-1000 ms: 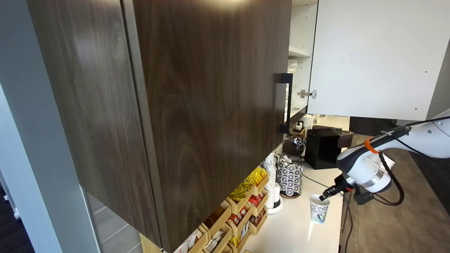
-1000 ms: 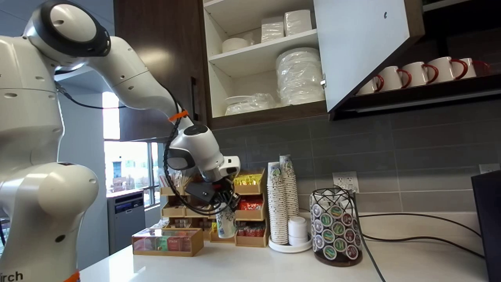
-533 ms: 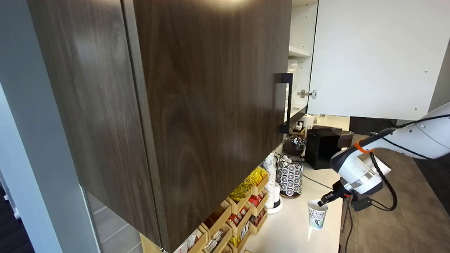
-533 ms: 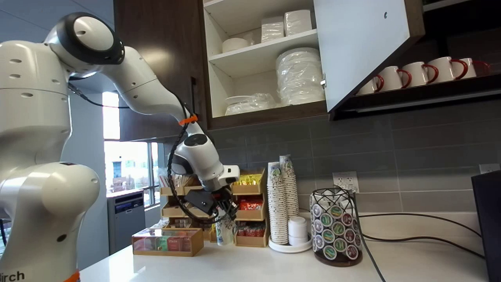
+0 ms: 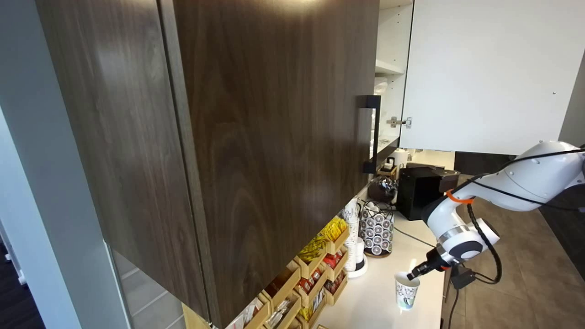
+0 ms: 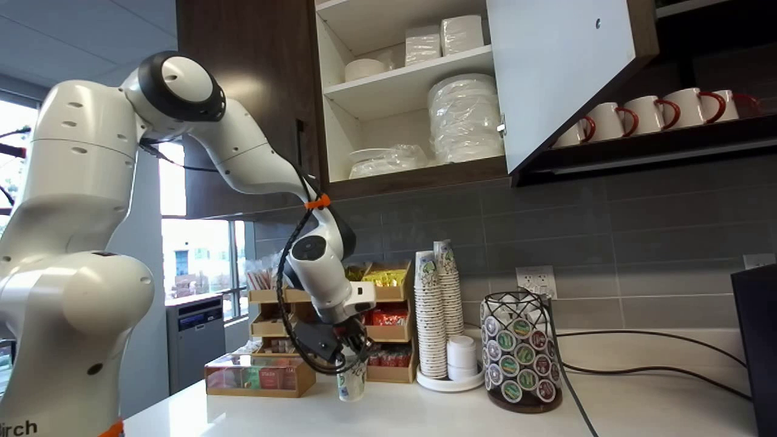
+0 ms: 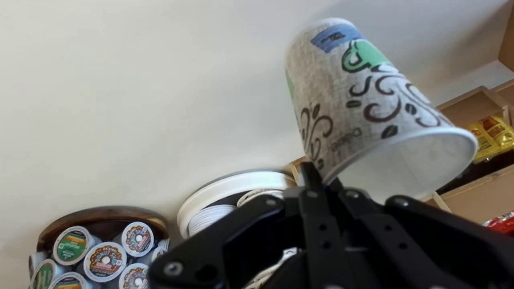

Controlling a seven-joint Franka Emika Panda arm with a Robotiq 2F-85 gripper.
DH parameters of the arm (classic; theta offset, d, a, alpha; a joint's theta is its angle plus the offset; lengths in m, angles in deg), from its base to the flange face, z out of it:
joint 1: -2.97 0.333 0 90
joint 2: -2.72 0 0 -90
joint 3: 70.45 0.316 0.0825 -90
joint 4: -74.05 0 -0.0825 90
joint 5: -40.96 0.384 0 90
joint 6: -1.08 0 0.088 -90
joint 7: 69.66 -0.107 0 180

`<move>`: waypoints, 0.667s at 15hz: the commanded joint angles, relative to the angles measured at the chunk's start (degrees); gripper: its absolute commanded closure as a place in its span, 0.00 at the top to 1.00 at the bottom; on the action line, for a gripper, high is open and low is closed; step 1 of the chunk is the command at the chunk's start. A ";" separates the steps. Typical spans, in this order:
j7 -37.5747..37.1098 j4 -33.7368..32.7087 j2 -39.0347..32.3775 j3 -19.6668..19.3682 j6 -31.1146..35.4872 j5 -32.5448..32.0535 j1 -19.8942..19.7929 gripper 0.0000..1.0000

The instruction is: Remove the paper cup from the cabinet and put it on the counter

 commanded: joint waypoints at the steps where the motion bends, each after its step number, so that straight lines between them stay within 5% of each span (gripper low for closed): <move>1: 12.29 -3.58 -6.75 -1.47 -2.82 11.02 -0.06 0.01; 8: 21.09 -5.88 -13.79 -2.57 -4.54 18.66 0.61 0.01; 9: 21.15 -5.91 -14.19 -2.52 -4.74 18.89 0.61 0.29; 10: 21.34 -5.96 -14.67 -2.65 -5.13 19.18 0.59 0.30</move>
